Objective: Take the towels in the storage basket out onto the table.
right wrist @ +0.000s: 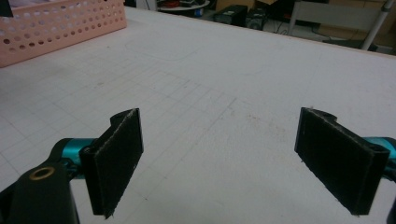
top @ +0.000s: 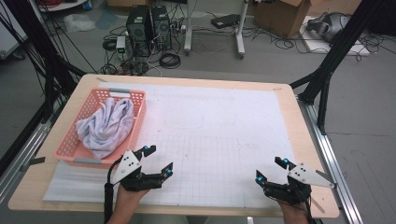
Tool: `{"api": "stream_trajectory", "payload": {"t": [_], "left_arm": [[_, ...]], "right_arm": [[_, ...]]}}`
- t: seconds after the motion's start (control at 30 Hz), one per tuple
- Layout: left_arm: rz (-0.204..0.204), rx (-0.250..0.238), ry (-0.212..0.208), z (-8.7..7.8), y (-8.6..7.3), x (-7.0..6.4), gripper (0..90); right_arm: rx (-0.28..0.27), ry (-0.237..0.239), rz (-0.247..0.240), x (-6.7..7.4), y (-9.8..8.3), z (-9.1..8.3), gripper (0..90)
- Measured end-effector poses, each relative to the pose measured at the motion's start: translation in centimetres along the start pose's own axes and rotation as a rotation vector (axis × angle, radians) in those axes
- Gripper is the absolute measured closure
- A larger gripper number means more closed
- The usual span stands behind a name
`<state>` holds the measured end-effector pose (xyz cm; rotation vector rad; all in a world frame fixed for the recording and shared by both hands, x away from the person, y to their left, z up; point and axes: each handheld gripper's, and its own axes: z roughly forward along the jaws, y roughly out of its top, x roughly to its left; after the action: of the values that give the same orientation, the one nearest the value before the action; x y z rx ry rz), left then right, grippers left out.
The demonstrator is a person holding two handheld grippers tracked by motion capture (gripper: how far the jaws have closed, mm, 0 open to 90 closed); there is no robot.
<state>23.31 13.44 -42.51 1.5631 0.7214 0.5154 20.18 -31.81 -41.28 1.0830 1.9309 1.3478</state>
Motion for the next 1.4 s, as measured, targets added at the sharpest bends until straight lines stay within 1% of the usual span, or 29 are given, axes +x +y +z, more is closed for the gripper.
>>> {"api": "stream_trajectory", "payload": {"t": [0.3, 0.43, 0.5, 0.67, 0.8, 0.87, 1.0, 1.07, 1.1, 1.13, 1.17, 1.23, 1.3, 1.4], "left_arm": [[-0.005, 0.001, 0.002, 0.0, 0.0, 0.1, 15.5], [-0.013, 0.0, -0.005, 0.1, 0.1, 0.3, 15.6], [-0.009, 0.002, -0.006, 0.0, 0.2, 0.3, 15.6], [-0.014, 0.0, 0.001, -0.1, 0.3, 0.4, 15.5], [-0.004, 0.002, 0.001, -0.2, 0.4, 0.3, 15.6], [0.003, 0.001, -0.002, -0.3, 0.6, 0.1, 15.6], [0.004, -0.006, -0.014, -0.6, 1.4, -0.3, 15.9], [0.004, -0.005, -0.029, -0.8, 2.0, -0.3, 16.0], [0.003, -0.008, -0.029, -0.9, 2.3, -0.3, 16.0], [0.002, -0.014, -0.03, -1.2, 3.0, -0.2, 15.9], [0.002, -0.014, -0.03, -1.2, 3.0, -0.2, 15.9], [0.003, -0.024, -0.024, -1.5, 3.7, -0.2, 15.9], [0.002, -0.026, -0.028, -1.7, 4.4, 0.0, 15.9], [-0.013, -0.058, -0.055, -2.0, 5.4, 0.5, 15.6]], "right_arm": [[0.001, 0.007, 0.005, -0.1, 0.0, 0.1, 13.9], [0.001, 0.007, 0.006, -0.2, -0.1, 0.3, 14.0], [0.003, 0.008, 0.01, -0.2, -0.1, 0.3, 13.9], [0.006, 0.014, 0.01, -0.4, -0.2, 0.5, 13.9], [0.007, 0.019, 0.019, -0.3, -0.2, 0.5, 14.0], [0.005, 0.02, 0.015, -0.3, -0.1, 0.5, 13.9], [0.003, 0.026, 0.01, -0.1, -0.1, 0.4, 13.9], [0.001, 0.022, 0.013, -0.3, -0.1, 0.4, 13.9], [0.001, 0.022, 0.016, -0.3, -0.1, 0.4, 13.9], [0.003, 0.021, 0.019, -0.4, -0.1, 0.4, 13.9], [0.003, 0.02, 0.022, -0.4, -0.1, 0.4, 13.9], [-0.001, 0.018, 0.026, -0.5, -0.1, 0.4, 13.9], [-0.002, 0.018, 0.026, -0.5, -0.1, 0.4, 13.9], [-0.001, 0.019, 0.025, -0.4, -0.1, 0.4, 13.9]]}}
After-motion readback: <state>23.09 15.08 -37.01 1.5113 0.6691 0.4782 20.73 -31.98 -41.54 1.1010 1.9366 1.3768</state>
